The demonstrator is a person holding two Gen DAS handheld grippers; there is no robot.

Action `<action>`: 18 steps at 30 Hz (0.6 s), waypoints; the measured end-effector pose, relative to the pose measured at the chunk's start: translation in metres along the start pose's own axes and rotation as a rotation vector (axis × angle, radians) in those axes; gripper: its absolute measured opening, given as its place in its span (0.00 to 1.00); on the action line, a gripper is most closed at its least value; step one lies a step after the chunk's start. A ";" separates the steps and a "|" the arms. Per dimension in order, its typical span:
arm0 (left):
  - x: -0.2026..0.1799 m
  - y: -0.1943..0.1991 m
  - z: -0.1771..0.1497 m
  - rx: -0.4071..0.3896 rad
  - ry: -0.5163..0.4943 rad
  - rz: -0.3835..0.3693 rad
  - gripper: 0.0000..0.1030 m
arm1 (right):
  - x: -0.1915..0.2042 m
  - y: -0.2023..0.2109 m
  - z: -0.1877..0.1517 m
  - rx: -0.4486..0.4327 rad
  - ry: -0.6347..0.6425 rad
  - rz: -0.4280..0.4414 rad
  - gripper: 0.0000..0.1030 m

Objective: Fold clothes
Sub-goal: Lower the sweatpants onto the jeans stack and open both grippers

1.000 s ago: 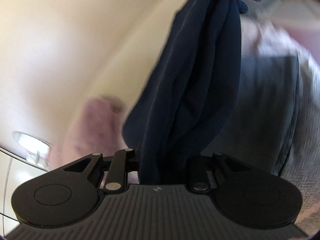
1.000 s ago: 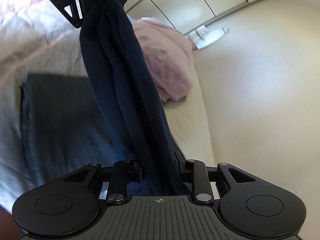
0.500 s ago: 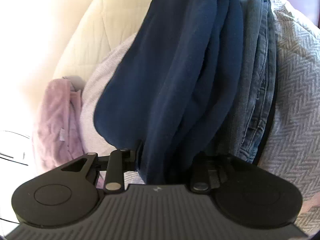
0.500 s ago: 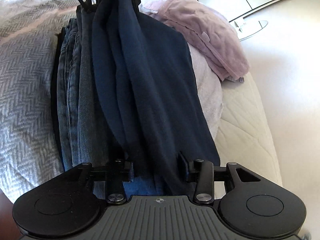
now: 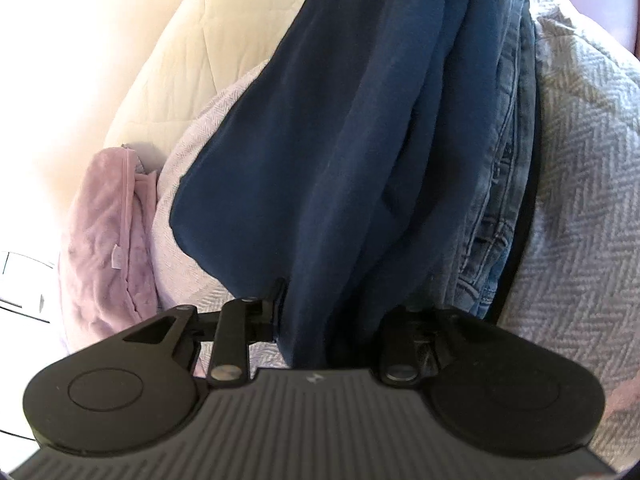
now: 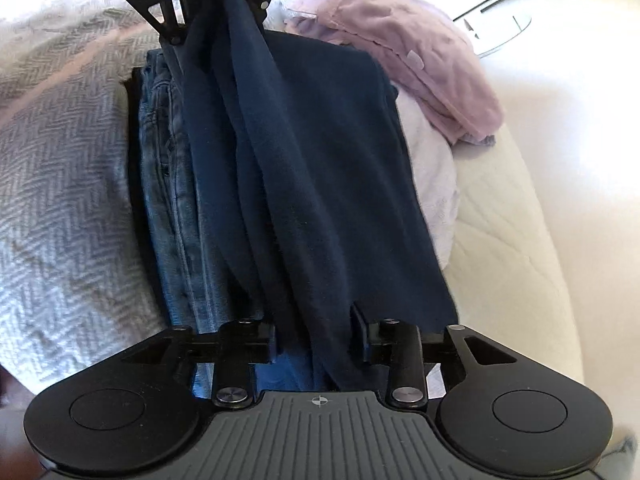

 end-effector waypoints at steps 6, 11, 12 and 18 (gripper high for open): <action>0.013 0.030 -0.010 0.008 0.007 -0.034 0.32 | 0.000 0.021 -0.010 0.033 -0.040 0.030 0.52; 0.033 0.064 -0.033 0.064 0.134 -0.109 0.32 | -0.009 0.057 -0.006 -0.020 -0.263 0.156 0.52; 0.043 0.069 -0.033 0.065 0.183 -0.117 0.32 | -0.016 0.065 -0.001 -0.060 -0.344 0.202 0.52; 0.092 0.052 -0.001 0.047 0.449 -0.142 0.31 | -0.061 0.072 0.020 -0.203 -0.570 0.252 0.37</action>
Point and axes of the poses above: each gripper's, at about its wrist camera, not at the fingertips, and y roughly against the way its jaws point, x to its left, z to its top, the point moved 10 cm from there along -y, roughly the way its jaws point, and after that the axes turned 10 degrees about z, right-handed, at the moved point
